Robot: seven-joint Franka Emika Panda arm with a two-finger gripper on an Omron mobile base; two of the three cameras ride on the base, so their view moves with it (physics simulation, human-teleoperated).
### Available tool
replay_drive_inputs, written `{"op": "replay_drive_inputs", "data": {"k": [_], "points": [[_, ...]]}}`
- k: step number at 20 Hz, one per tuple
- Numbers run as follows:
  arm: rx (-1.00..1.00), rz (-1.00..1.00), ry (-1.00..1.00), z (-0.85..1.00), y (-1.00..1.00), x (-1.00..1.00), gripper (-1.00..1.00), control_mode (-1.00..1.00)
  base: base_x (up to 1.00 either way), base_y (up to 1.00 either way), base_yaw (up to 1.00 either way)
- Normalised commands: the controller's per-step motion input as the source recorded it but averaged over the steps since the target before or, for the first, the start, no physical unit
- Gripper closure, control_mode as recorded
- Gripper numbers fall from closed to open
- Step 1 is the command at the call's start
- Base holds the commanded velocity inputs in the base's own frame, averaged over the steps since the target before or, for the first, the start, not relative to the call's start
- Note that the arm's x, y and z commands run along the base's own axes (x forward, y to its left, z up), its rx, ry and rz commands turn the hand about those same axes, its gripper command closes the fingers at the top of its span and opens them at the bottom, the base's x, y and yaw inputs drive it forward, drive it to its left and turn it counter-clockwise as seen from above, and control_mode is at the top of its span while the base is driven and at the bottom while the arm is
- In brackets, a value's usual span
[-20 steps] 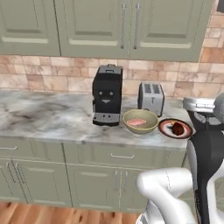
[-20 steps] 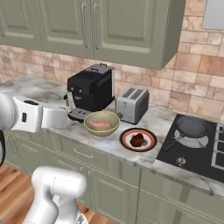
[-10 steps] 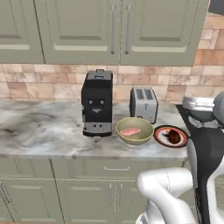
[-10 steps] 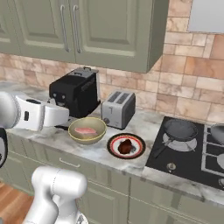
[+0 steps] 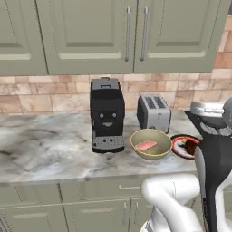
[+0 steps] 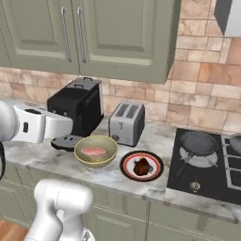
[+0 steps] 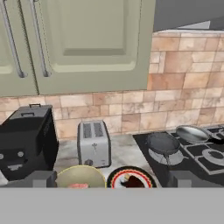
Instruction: Place one of the steaks on the plate and the other in the bowl. Then place the bowl in the fridge.
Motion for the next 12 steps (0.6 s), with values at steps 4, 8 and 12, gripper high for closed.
{"op": "replay_drive_inputs", "data": {"k": [4, 8, 12], "points": [[0.00, 0.00, 0.00, 0.00, 0.00, 0.00, -1.00, 1.00, 0.39, 0.12, -0.03], [0.00, 0.00, 0.00, 0.00, 0.00, 0.00, -1.00, 1.00, 0.00, -0.03, 0.00], [0.00, 0.00, 0.00, 0.00, 0.00, 0.00, -1.00, 1.00, -0.01, -0.08, -0.13]]}}
